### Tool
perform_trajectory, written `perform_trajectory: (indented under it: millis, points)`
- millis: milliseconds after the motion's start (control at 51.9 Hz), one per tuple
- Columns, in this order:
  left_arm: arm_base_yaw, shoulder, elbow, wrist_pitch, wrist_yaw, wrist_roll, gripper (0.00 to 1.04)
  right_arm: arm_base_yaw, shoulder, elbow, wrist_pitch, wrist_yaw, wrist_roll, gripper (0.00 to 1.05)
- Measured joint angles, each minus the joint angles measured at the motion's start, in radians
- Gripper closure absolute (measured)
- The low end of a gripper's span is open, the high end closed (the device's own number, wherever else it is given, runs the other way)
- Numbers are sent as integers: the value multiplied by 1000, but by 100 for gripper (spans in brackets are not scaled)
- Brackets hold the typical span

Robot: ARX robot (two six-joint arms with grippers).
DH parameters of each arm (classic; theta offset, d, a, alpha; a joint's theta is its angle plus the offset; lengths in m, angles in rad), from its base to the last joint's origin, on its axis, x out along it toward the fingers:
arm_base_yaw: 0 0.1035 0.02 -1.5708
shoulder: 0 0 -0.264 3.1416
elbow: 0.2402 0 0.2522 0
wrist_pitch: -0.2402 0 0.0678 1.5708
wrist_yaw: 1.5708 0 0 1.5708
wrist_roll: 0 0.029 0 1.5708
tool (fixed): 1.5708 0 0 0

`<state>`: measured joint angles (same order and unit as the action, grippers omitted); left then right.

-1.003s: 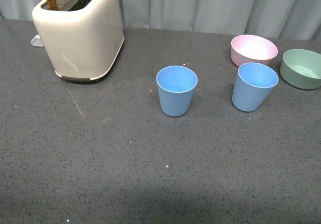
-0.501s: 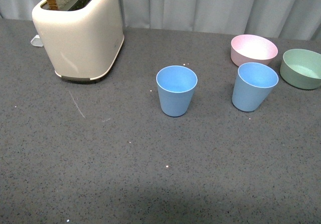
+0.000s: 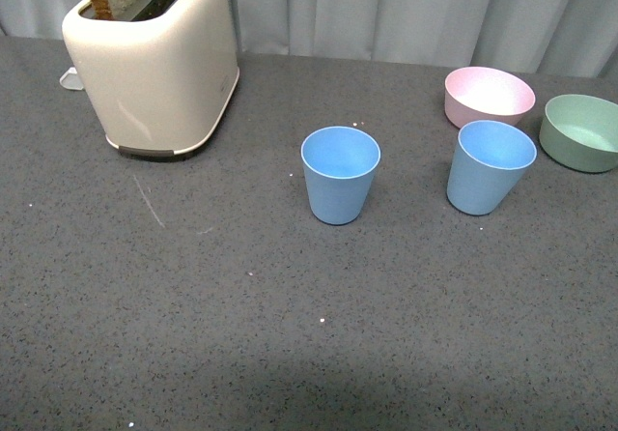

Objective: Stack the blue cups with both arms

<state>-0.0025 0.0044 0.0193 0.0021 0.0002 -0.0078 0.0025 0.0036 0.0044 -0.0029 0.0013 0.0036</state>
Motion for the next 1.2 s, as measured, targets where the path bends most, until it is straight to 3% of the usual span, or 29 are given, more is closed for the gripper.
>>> perform_trajectory:
  millis: [77, 193, 328, 424, 656, 887, 1061, 1196]
  points:
    - [0, 0, 0, 0, 0, 0, 57, 0, 0, 0, 0, 2, -1, 10]
    - [0, 0, 0, 0, 0, 0, 35, 3, 115, 8, 75, 70, -168, 10]
    - [0, 0, 0, 0, 0, 1, 5, -44, 613, 103, 356, 49, -203, 10]
    - [0, 0, 0, 0, 0, 2, 7, -62, 895, 224, 407, 32, -140, 10]
    - [0, 0, 0, 0, 0, 2, 7, -25, 1558, 657, 211, -21, 138, 10]
    - [0, 0, 0, 0, 0, 2, 7, 38, 1881, 1006, -25, -21, 246, 10]
    - [0, 0, 0, 0, 0, 2, 7, 68, 2031, 1146, -101, 12, 298, 10]
    - [0, 0, 0, 0, 0, 2, 7, 76, 2107, 1201, -158, 32, 334, 33]
